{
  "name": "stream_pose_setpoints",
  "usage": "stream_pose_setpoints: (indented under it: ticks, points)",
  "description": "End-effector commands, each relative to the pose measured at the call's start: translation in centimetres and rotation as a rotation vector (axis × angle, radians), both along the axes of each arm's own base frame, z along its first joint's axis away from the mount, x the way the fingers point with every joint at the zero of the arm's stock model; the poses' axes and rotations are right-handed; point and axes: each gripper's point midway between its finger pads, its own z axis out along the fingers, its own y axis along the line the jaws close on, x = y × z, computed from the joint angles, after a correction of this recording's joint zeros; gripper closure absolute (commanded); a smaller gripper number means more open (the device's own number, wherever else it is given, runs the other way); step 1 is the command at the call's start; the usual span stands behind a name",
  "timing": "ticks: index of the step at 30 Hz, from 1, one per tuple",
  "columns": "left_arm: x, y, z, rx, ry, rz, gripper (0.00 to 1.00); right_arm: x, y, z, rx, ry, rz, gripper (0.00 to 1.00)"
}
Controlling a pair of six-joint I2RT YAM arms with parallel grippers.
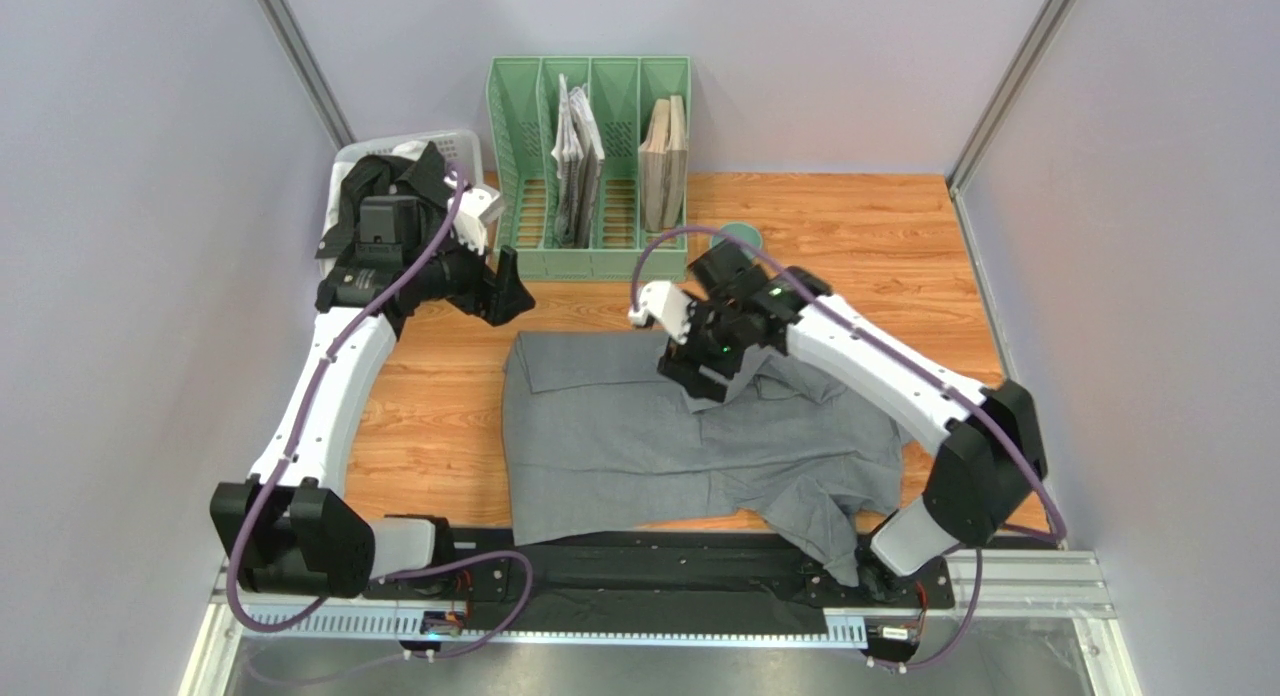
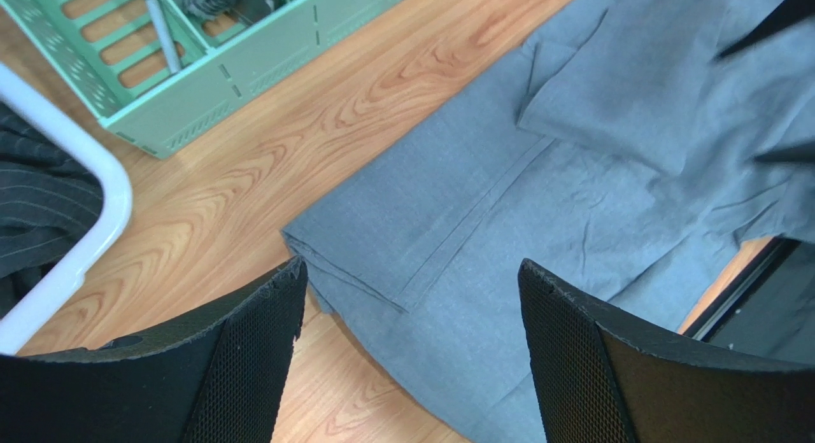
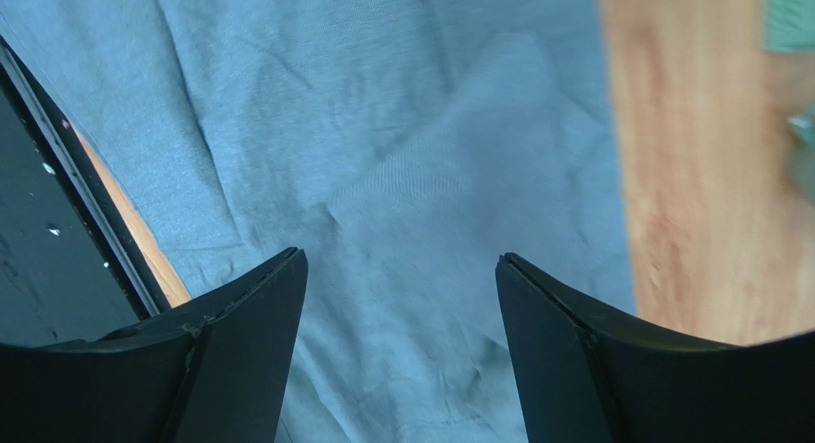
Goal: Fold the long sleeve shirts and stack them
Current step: Fold the shirt
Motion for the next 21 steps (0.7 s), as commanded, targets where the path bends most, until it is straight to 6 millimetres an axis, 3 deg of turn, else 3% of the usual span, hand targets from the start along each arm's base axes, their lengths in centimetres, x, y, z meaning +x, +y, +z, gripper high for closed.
stream_pose_setpoints:
  ticks: [1,3,4,7,8,9,10,11,13,14,15,16,17,18,19,20,21]
  points:
    - [-0.4,0.5,2.0,-0.078,-0.025,0.037,0.14,1.1,2.6,-4.1,-0.126,-0.094,0.030,0.23]
    - [-0.6,0.9,1.7,-0.071,-0.016,0.047,0.14,1.4,3.9,-5.1,-0.174,-0.136,0.049,0.23]
    - [-0.6,0.9,1.6,-0.067,-0.014,0.050,0.14,1.8,4.0,-6.7,-0.219,-0.135,0.045,0.23]
    - [-0.7,1.0,1.5,-0.059,-0.007,0.052,0.14,3.0,4.8,-7.8,-0.258,-0.164,0.028,0.28]
    - [-0.9,0.8,1.7,-0.065,-0.010,0.037,0.14,3.5,4.5,-8.8,-0.291,-0.158,0.014,0.51]
    - [-1.1,0.8,1.7,-0.065,-0.005,0.030,0.15,4.0,4.0,-8.7,-0.310,-0.162,-0.004,0.64]
    - [-1.0,0.7,1.9,-0.058,-0.019,0.013,0.18,4.6,4.1,-7.9,-0.287,-0.158,-0.035,0.77]
    - [-1.2,0.5,2.1,-0.063,-0.023,-0.007,0.19,5.7,3.2,-6.6,-0.254,-0.153,-0.087,1.00]
    - [-1.1,0.4,2.1,-0.056,-0.028,-0.029,0.23,6.1,2.6,-3.6,-0.158,-0.103,-0.155,1.00]
    - [-1.1,0.3,2.2,-0.054,-0.039,-0.050,0.24,7.0,1.1,-2.1,-0.095,-0.070,-0.217,1.00]
    - [-1.0,0.2,2.1,-0.053,-0.035,-0.057,0.24,6.3,0.6,0.4,0.004,-0.036,-0.229,1.00]
    - [-0.8,0.2,2.1,-0.050,-0.038,-0.063,0.26,6.5,-0.3,1.6,0.054,-0.012,-0.284,1.00]
    - [-0.8,-0.2,2.0,-0.043,-0.046,-0.089,0.26,7.5,-3.0,2.3,0.079,0.003,-0.359,1.00]
    - [-0.8,-0.4,1.6,-0.041,-0.038,-0.101,0.26,6.9,-3.7,3.4,0.138,0.024,-0.367,1.00]
    - [-0.7,-0.6,1.2,-0.035,-0.034,-0.114,0.27,6.7,-4.9,3.3,0.150,0.052,-0.396,1.00]
    - [-0.7,-1.2,0.6,-0.020,-0.028,-0.135,0.27,5.8,-7.1,1.6,0.123,0.120,-0.438,1.00]
    - [-0.7,-1.5,0.3,-0.013,-0.027,-0.148,0.27,5.0,-8.0,0.6,0.110,0.164,-0.447,1.00]
